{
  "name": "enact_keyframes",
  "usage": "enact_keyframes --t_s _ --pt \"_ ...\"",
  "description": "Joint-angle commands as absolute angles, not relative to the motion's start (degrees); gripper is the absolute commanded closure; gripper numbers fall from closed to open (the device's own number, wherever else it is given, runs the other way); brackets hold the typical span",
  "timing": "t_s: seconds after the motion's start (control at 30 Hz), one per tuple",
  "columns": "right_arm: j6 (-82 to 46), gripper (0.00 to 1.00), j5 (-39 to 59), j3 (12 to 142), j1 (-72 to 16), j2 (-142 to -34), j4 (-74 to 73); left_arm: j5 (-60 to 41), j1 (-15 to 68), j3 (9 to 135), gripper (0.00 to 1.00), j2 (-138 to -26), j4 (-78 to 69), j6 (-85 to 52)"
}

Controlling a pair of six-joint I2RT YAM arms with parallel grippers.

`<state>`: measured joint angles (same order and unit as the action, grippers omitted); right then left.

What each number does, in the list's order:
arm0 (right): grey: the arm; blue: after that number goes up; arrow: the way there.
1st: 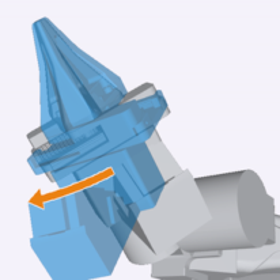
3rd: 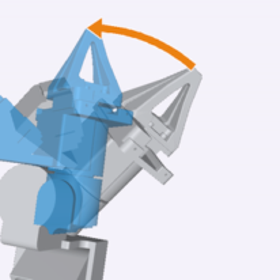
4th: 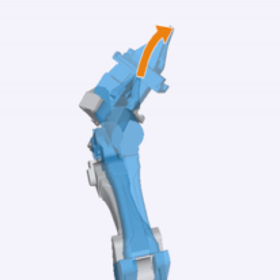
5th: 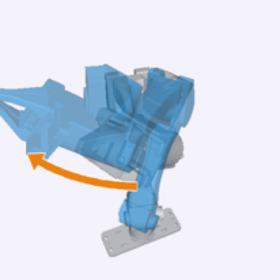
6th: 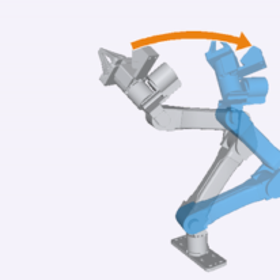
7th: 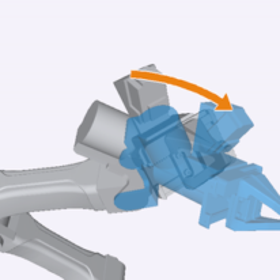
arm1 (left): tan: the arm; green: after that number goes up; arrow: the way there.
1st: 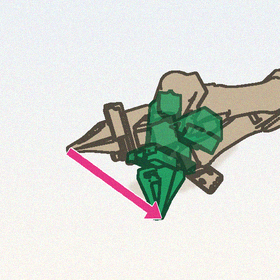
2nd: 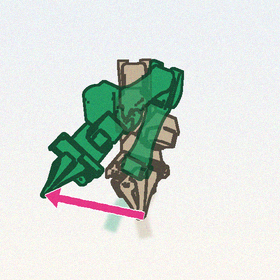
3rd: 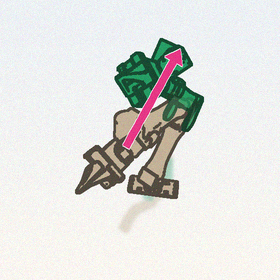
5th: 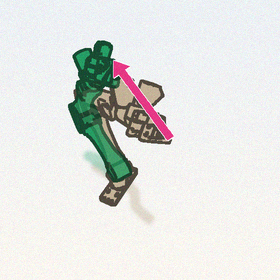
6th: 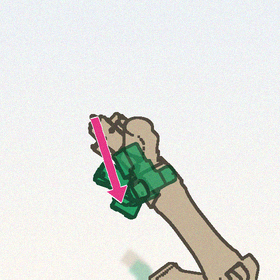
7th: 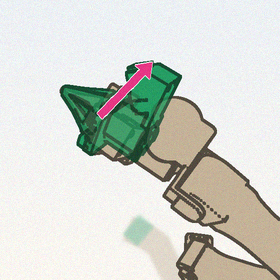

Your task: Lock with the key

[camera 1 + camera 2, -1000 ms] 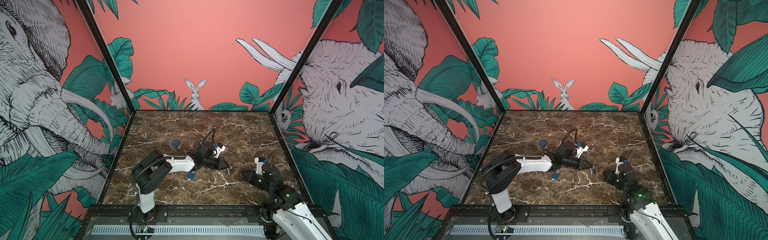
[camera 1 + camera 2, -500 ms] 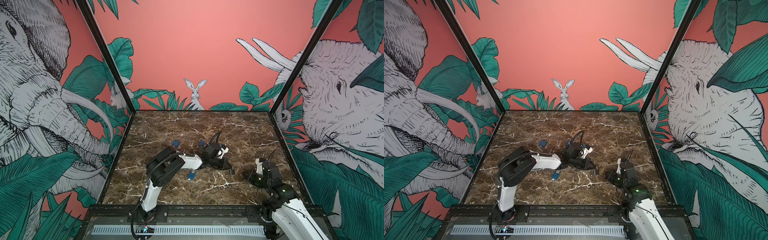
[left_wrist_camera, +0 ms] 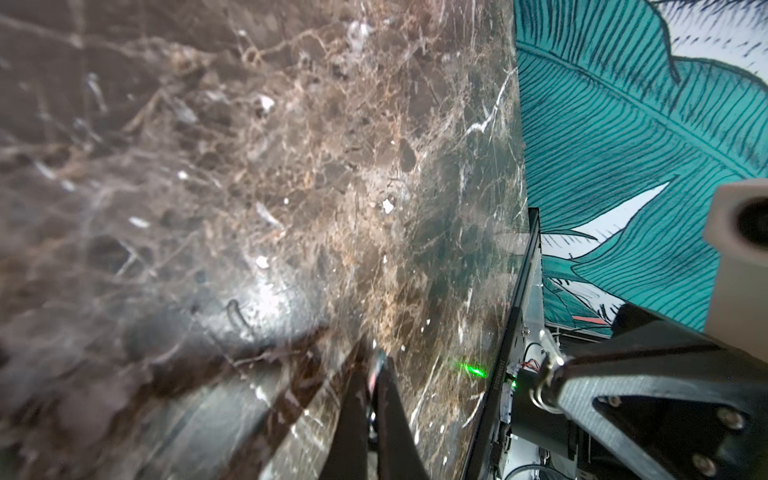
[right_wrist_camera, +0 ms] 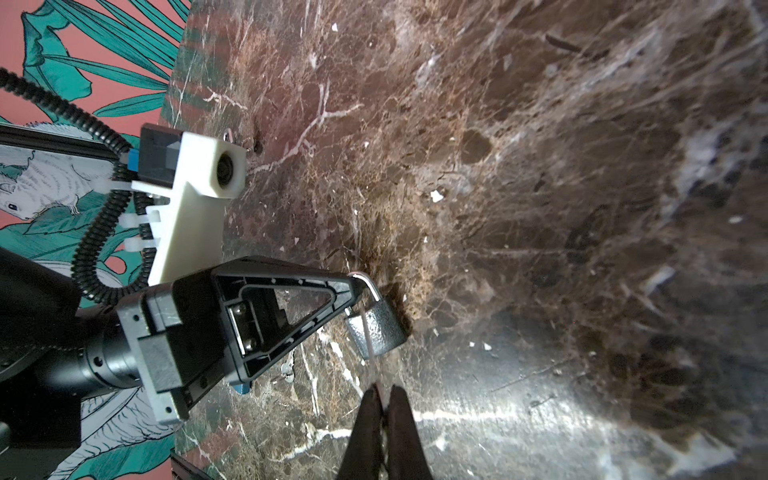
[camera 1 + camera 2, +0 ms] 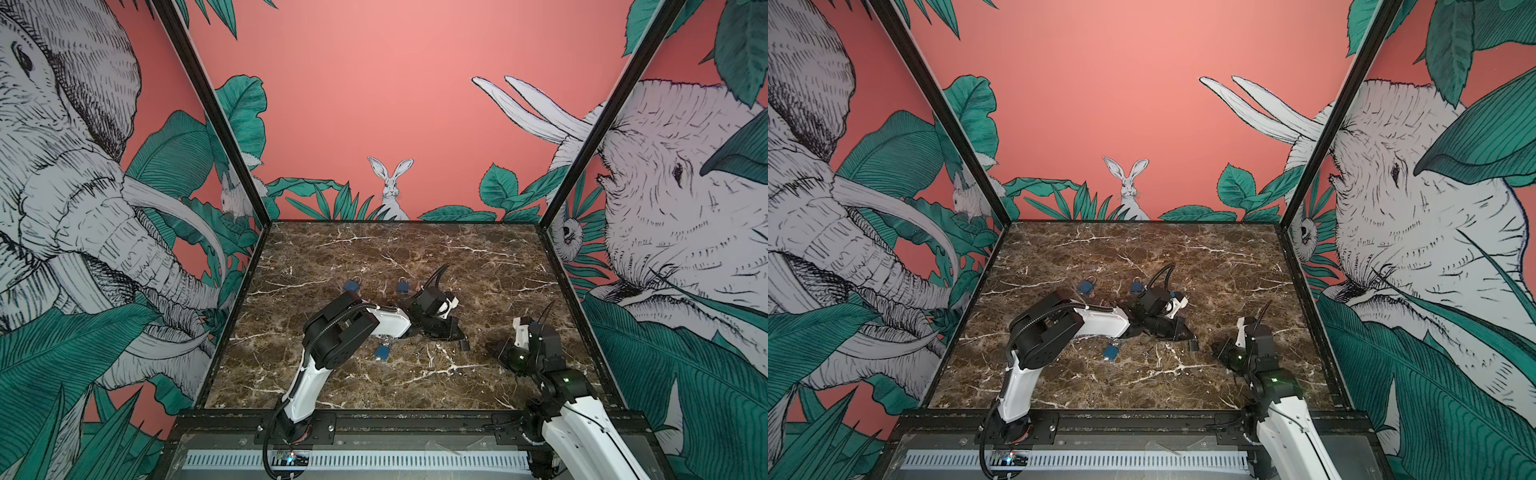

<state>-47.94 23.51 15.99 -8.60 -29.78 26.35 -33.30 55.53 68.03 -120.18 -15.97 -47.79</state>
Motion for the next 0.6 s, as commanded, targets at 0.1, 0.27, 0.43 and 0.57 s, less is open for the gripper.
enact_keyframes --t_s 0.1,0.27,0.43,0.57 --pt "-46.02 1.00 25.91 14.19 -7.91 -32.43 21.82 -32.08 55.94 69.52 0.89 -120.23 -14.07 -47.64" --pt "-45.55 1.00 26.79 13.05 -7.47 -35.47 18.90 -31.64 56.07 69.85 0.75 -120.23 -13.27 -47.39" --pt "-45.09 1.00 27.14 12.74 -7.38 -38.92 16.22 -31.22 56.08 69.95 0.67 -119.99 -12.81 -47.33" --pt "-44.43 1.00 27.04 12.65 -7.30 -42.39 13.85 -29.57 56.07 70.59 0.62 -119.46 -9.50 -46.56"
